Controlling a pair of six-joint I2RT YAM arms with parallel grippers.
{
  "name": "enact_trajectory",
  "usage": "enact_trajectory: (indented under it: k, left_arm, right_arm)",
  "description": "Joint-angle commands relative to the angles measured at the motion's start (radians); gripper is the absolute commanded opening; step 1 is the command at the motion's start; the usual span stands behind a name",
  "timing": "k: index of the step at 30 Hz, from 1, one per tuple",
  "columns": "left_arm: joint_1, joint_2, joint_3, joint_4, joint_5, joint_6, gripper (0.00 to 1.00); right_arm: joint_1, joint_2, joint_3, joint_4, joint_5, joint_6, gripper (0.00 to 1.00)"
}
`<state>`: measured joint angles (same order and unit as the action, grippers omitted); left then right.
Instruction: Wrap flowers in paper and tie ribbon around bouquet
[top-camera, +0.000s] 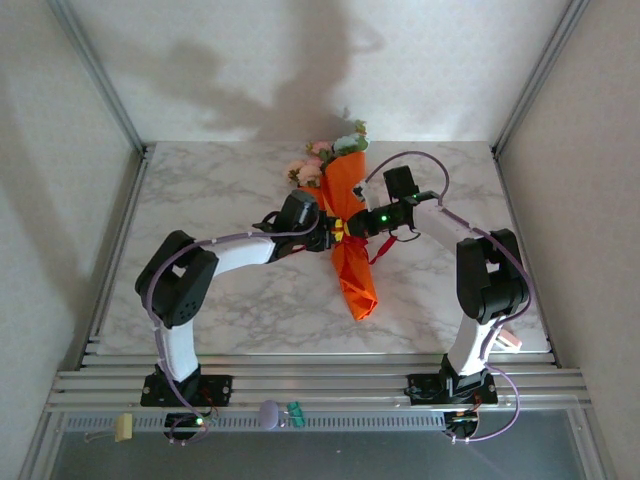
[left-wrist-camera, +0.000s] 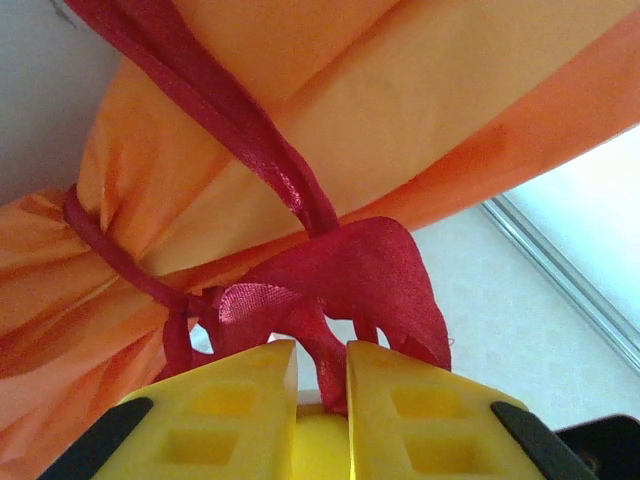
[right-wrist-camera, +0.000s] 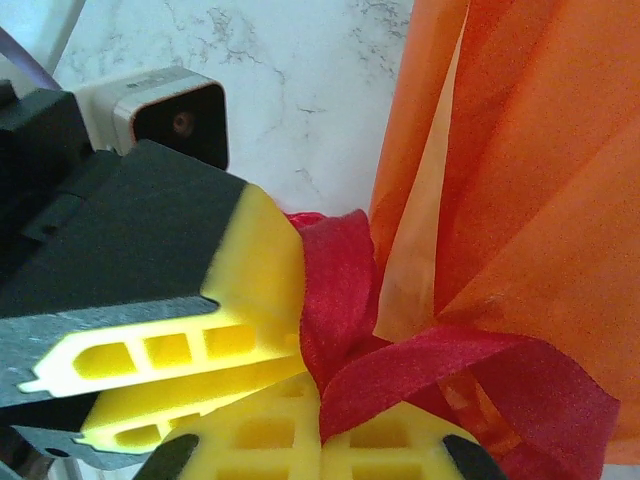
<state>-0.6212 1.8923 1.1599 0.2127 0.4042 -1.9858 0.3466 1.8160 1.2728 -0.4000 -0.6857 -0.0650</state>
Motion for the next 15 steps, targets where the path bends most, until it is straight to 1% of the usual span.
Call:
enact_trajectory:
  k: [1, 15]
  left_arm:
    - [-0.009, 0.018, 0.038, 0.005, 0.006, -0.074, 0.20]
    - [-0.012, 0.058, 0.077, -0.010, 0.011, -0.071, 0.19]
  right_arm:
    - [-0.008, -0.007, 0.013, 0.011, -0.031, 0.008, 0.00]
    - [-0.009, -0.021, -0.004, 0.018, -0.032, 0.009, 0.00]
